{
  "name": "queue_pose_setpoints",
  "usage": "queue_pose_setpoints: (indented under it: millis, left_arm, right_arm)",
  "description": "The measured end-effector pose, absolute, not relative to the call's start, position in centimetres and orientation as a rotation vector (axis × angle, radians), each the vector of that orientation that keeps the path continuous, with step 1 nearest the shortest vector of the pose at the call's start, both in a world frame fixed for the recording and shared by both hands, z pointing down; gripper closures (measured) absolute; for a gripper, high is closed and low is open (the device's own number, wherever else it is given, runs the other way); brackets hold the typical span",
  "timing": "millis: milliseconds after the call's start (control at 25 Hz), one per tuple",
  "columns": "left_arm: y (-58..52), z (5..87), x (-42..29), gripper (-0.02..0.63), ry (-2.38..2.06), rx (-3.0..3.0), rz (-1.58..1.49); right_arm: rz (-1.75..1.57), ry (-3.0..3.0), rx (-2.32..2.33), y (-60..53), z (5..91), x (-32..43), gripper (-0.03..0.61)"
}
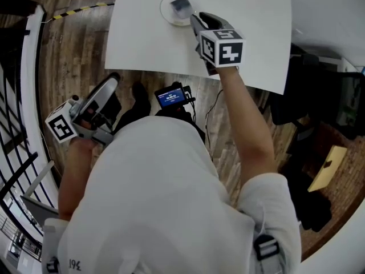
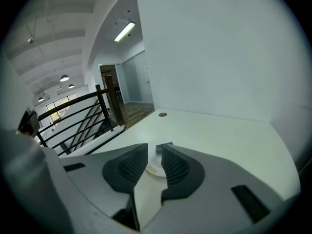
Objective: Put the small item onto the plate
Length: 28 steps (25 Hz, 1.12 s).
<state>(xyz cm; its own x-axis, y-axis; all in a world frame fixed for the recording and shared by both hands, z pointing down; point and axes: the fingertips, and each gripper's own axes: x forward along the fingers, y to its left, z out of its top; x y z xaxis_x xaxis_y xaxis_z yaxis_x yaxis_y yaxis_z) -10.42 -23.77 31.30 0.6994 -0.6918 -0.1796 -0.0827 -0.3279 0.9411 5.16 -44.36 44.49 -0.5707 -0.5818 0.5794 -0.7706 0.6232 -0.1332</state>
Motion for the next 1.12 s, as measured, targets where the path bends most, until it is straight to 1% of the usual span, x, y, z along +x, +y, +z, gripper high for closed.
queue_pose_setpoints:
  millis: [280, 560, 840, 1120]
  left_arm:
    - [-23.8, 30.1, -9.9, 0.511, -0.573, 1.872, -0.698]
    - [-23.9, 28.6, -9.2, 0.511, -0.509, 1.924, -0.709]
    - [-24.0, 25.3, -8.4, 0.511, -0.445, 2.014, -0.715]
    - [-23.4, 24.5, -7.0, 0.511, -0.363, 2.054, -0.686]
  right_arm:
    - [0.485, -2.425, 1.105, -40.9, 39.8, 5.3, 0.577]
    - [0.510, -2.561, 1.140, -37.3, 33.6, 4.6, 0.577]
    - [0.738, -2.744, 1.163, -33.9, 28.2, 4.6, 0.577]
    - [0.711, -2.824, 1.203, -33.1, 25.0, 5.0, 0.578]
